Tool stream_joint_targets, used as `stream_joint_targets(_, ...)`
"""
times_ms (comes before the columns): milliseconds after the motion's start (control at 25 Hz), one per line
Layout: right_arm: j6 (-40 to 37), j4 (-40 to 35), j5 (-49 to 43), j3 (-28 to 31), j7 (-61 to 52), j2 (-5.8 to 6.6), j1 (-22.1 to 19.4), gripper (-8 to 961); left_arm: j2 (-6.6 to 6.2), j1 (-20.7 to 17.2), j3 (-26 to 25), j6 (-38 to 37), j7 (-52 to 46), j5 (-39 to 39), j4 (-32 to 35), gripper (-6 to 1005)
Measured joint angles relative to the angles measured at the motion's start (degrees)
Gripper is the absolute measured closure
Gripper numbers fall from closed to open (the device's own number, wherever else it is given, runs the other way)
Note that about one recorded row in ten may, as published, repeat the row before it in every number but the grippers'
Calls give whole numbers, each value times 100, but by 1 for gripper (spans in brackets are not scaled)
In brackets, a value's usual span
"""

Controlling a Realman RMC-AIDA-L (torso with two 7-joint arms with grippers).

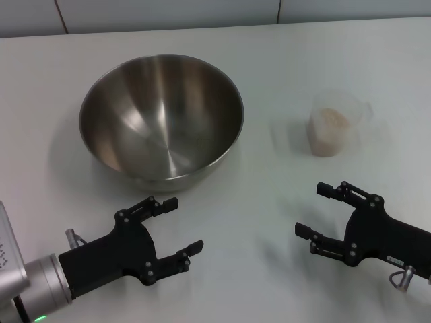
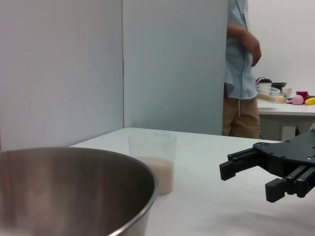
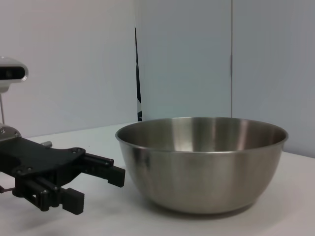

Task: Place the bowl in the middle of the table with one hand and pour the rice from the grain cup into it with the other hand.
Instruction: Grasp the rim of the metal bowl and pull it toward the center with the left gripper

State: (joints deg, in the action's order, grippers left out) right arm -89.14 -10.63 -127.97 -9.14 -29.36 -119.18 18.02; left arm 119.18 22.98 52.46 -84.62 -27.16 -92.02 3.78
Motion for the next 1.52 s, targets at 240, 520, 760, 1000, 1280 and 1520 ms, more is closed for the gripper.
stream_joint_targets(240,3,0,0,0,0,0,0,133,0,3,-7,0,0,0,0,189)
stream_joint_targets(520,6,-5,0,0,0,0,0,133,-10,-90,91,-626,458,10,-1,189)
stream_joint_targets(760,125,0,0,-28,0,-1,0,133,-10,-113,-498,-999,533,45,-52,189)
stream_joint_targets(1000,203,14,-13,-53,-28,-8,24,133,-61,121,-1950,-1369,-723,43,109,190)
stream_joint_targets(1280,212,20,-30,-53,-55,-9,84,133,-29,406,-2079,-248,-3028,8,1607,197)
stream_joint_targets(1520,212,18,-27,-53,-65,-9,100,133,-8,425,-933,1121,-4608,8,3071,205)
